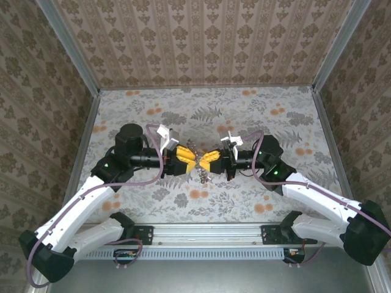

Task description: Put the keys on the keyring

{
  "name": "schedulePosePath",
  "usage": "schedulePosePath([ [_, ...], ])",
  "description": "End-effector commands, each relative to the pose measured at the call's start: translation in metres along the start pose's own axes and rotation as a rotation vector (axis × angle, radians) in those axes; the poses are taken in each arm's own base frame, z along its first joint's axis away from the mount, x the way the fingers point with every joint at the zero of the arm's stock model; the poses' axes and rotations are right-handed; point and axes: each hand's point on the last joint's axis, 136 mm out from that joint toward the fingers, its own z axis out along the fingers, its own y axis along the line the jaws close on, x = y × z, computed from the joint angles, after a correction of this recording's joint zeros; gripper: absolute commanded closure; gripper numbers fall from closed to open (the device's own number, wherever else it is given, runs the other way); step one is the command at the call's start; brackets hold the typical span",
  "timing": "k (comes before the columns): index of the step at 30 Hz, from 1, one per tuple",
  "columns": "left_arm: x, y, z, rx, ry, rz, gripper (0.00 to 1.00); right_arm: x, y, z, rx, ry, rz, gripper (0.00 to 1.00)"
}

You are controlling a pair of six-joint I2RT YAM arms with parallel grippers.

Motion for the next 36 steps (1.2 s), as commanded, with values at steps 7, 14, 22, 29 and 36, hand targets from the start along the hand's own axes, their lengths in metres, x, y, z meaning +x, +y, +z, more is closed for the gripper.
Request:
schedulePosePath([
  [7, -0.009, -0.005, 0.009, 0.052, -0.041, 0.016, 0.75, -0.027, 0.023, 0.007, -0.104, -0.078, -0.073, 1.00],
  [14, -0.012, -0.004, 0.013, 0.062, -0.045, 0.017, 0.88, -0.027, 0.023, 0.009, -0.105, -0.087, -0.073, 1.00],
  [22, -0.009, -0.004, 0.013, 0.056, -0.038, 0.029, 1.00, -0.027, 0.014, 0.008, -0.047, -0.094, -0.074, 0.91],
  [29, 0.007, 0.001, 0.002, -0.046, 0.099, 0.053, 1.00, 0.003, -0.011, -0.019, 0.203, 0.067, -0.074, 0.38],
  [36, 0.021, -0.005, 0.005, -0.015, 0.260, 0.065, 1.00, 0.015, -0.024, -0.028, 0.276, 0.152, -0.067, 0.41],
])
